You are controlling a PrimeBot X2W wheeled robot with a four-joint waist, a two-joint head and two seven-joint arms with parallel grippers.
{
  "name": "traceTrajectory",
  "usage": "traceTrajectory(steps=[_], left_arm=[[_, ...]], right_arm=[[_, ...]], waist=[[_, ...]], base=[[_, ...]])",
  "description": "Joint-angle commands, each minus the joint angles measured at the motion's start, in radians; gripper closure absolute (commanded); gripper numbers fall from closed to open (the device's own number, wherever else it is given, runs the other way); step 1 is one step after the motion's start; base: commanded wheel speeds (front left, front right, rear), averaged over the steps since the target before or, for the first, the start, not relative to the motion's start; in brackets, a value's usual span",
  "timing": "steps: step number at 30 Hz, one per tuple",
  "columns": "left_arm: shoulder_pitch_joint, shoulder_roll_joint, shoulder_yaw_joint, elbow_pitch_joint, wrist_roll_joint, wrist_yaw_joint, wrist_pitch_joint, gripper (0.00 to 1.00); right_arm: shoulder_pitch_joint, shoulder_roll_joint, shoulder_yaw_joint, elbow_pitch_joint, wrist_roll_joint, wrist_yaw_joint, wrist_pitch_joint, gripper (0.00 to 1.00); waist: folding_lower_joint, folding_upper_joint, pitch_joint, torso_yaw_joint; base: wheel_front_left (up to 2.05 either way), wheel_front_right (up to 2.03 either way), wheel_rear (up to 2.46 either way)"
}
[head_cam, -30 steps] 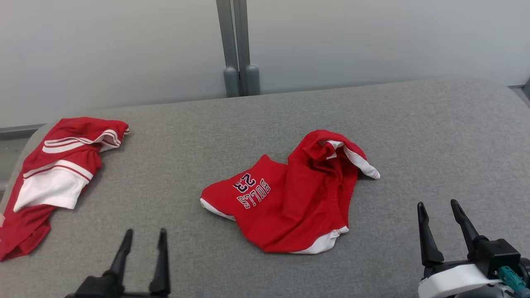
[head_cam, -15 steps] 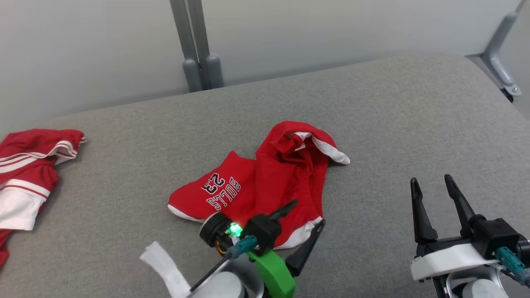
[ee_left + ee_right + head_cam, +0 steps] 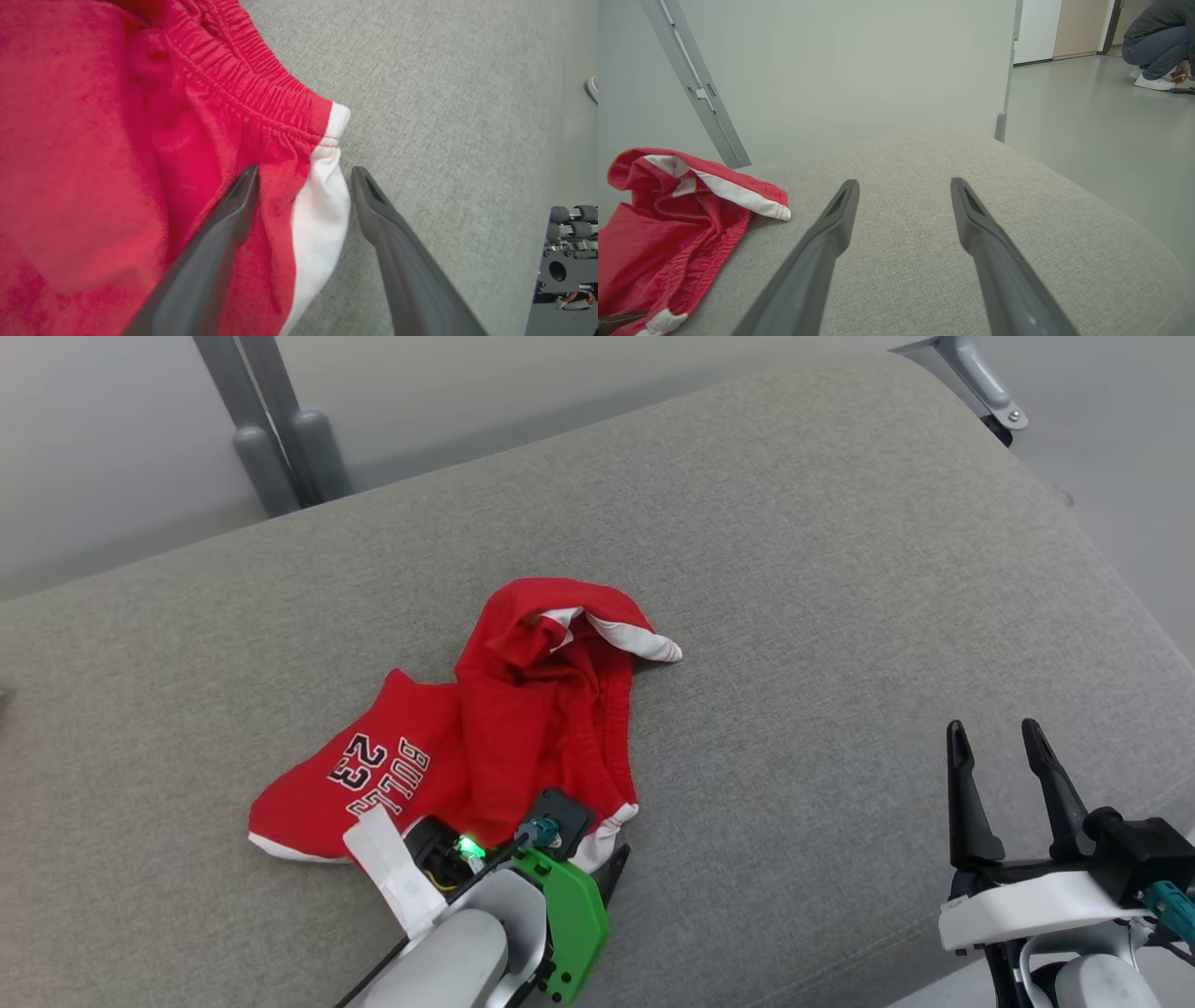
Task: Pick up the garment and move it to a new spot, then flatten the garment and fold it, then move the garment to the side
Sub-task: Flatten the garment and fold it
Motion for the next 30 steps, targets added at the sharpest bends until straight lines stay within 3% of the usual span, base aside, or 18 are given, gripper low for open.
traceTrajectory(steps=[1, 3, 4, 5, 6, 10, 16, 22, 30], left_arm=[[-0.019, -0.004, -0.004, 0.015, -0.019, -0.006, 0.01, 0.0], [-0.021, -0.011, -0.009, 0.039, -0.027, -0.013, 0.032, 0.25], [-0.022, -0.014, -0.011, 0.048, -0.034, -0.014, 0.044, 0.5], [-0.024, -0.018, -0.014, 0.056, -0.038, -0.014, 0.052, 0.62], [-0.026, -0.022, -0.013, 0.068, -0.046, -0.013, 0.058, 1.0], [-0.048, -0.034, 0.024, 0.044, -0.105, -0.023, -0.002, 1.0], [-0.119, -0.041, 0.063, -0.173, -0.277, -0.037, -0.09, 1.0], [-0.28, -0.04, 0.078, -0.351, -0.436, 0.046, -0.157, 1.0], [-0.409, -0.04, 0.115, -0.408, -0.597, 0.195, -0.339, 1.0]], right_arm=[[-0.016, -0.001, -0.001, 0.001, 0.007, 0.0, -0.003, 0.0], [-0.018, -0.001, 0.001, 0.003, 0.009, 0.0, -0.003, 0.0], [-0.019, -0.001, 0.003, 0.005, 0.011, 0.0, -0.003, 0.0], [-0.02, -0.001, 0.005, 0.006, 0.013, 0.0, -0.003, 0.0], [-0.022, -0.001, 0.004, 0.009, 0.014, 0.0, -0.003, 0.0], [-0.03, -0.001, 0.007, 0.013, 0.011, 0.0, -0.003, 0.0], [-0.015, -0.001, -0.001, 0.019, -0.011, 0.0, -0.003, 0.0], [-0.034, -0.001, 0.015, 0.025, -0.019, 0.0, -0.003, 0.0], [-0.042, -0.001, 0.024, 0.025, -0.014, 0.0, -0.003, 0.0]], waist=[[0.0, -0.0001, 0.04, -0.04], [0.0, -0.0001, 0.043, -0.041], [0.0, -0.0001, 0.043, -0.04], [0.0, -0.0001, 0.044, -0.039], [0.0, -0.0001, 0.042, -0.035], [0.0, -0.0001, 0.034, -0.024], [0.0, -0.0001, 0.006, 0.01], [0.0, -0.0001, -0.016, 0.023], [0.0, -0.0001, -0.022, 0.019]], base=[[0.0, 0.0, 0.0], [0.0, 0.0, 0.0], [0.0, 0.0, 0.0], [0.0, 0.0, 0.0], [0.0, 0.0, 0.0], [0.0, 0.0, 0.0], [0.0, 0.0, 0.0], [0.0, 0.0, 0.0], [0.0, 0.0, 0.0]])
